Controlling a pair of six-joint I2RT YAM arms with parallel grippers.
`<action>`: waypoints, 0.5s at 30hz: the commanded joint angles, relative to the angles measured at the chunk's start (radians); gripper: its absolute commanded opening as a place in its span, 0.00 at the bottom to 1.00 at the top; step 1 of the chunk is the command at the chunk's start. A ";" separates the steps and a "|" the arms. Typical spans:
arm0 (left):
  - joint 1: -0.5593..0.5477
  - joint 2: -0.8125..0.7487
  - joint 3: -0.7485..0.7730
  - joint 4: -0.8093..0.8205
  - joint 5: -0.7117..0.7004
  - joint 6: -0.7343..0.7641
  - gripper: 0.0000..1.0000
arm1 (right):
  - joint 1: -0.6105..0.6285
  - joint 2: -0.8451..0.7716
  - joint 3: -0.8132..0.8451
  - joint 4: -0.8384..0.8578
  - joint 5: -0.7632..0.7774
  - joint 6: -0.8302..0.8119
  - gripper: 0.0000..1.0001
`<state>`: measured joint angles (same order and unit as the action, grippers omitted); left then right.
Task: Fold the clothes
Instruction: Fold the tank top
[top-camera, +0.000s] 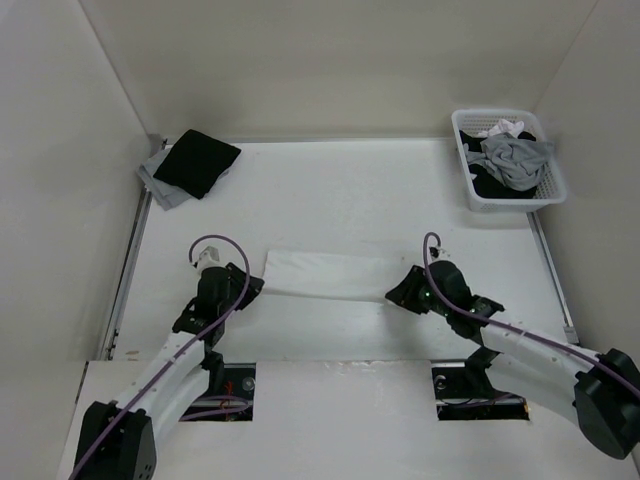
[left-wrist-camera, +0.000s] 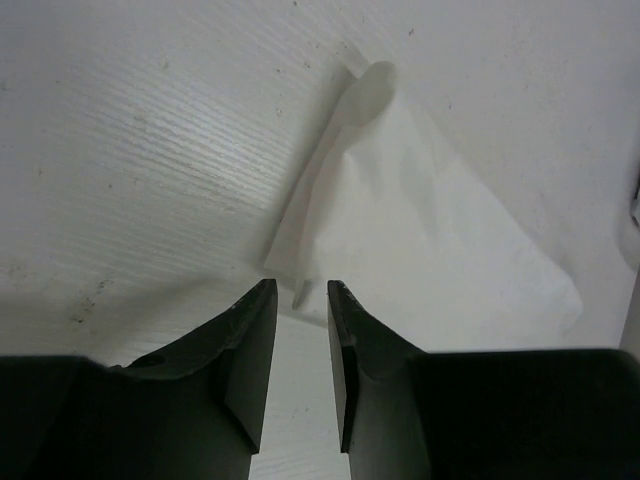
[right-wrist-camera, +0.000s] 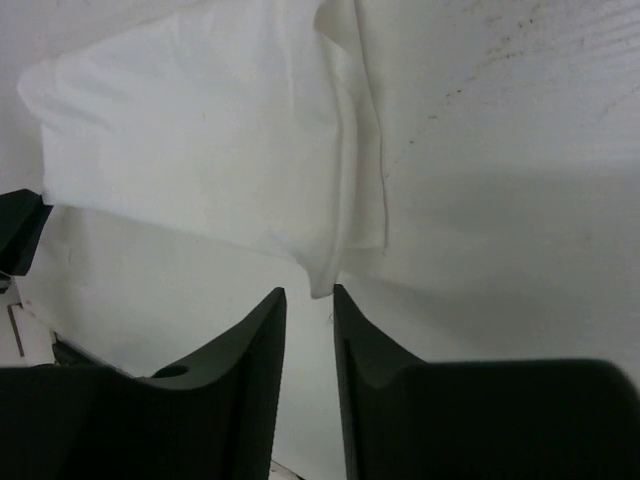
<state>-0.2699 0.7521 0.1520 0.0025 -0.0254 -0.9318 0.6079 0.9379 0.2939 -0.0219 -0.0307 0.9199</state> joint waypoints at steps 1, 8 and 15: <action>0.024 -0.086 0.009 -0.039 0.002 0.002 0.26 | 0.031 -0.079 0.020 -0.068 0.098 0.024 0.32; -0.002 -0.194 0.106 -0.119 -0.053 0.014 0.24 | 0.031 -0.027 0.131 -0.083 0.111 -0.058 0.18; -0.177 0.007 0.136 0.060 -0.110 -0.015 0.23 | -0.041 0.180 0.122 0.128 0.080 -0.053 0.22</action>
<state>-0.4065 0.7071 0.2558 -0.0303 -0.0952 -0.9352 0.6140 1.0733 0.4103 -0.0109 0.0471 0.8711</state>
